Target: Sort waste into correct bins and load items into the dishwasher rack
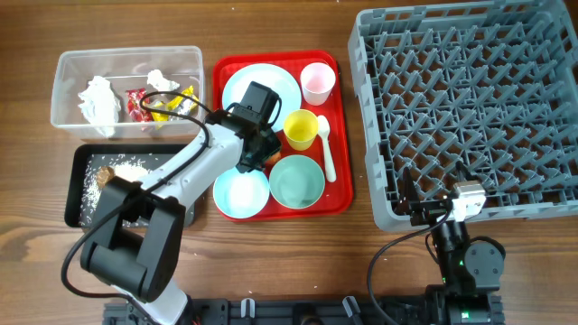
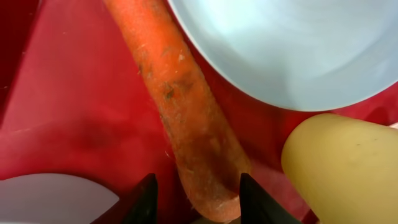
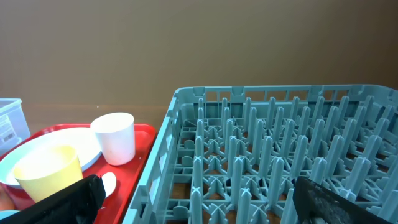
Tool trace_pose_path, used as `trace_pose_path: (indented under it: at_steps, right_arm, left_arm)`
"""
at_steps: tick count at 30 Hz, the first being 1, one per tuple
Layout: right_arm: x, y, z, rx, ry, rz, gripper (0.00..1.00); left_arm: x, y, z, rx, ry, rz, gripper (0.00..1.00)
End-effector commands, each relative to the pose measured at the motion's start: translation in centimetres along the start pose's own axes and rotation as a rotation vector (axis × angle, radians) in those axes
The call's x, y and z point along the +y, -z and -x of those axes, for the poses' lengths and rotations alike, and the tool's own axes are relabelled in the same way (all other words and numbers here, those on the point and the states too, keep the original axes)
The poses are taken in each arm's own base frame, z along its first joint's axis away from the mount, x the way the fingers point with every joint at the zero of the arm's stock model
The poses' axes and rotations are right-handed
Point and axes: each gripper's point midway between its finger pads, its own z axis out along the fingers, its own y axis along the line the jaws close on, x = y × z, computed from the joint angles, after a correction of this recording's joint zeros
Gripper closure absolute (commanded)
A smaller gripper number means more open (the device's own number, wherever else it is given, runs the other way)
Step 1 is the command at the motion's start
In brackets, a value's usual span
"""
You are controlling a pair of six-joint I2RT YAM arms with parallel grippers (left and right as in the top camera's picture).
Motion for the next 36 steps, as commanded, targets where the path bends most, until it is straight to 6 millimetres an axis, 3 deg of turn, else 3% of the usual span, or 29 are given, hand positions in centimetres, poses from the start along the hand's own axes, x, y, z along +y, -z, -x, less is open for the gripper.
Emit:
trace_pose_path:
  at_steps: [1,10,15,21,36]
  right_arm:
    - [0.2,0.0,0.1,-0.005,0.009,0.014,0.00]
    - [0.2,0.0,0.1,-0.005,0.009,0.014,0.00]
    - [0.2,0.0,0.1,-0.005,0.010,0.014,0.00]
    - [0.2,0.0,0.1,-0.005,0.009,0.014,0.00]
    - [0.2,0.0,0.1,-0.005,0.010,0.014,0.00]
  left_arm:
    - [2.8,-1.2,-0.1,-0.025,-0.007,0.118,0.59]
    - [1.6,-1.3,0.5,-0.049,0.007,0.067,0.60]
    - [2.0,-1.3,0.3,-0.042,0.006,0.083,0.60]
    - [2.6,-1.3,0.0,-0.029,0.032,0.108,0.55]
    - [1.2,-1.4,0.7,-0.061,0.112,0.051,0.51]
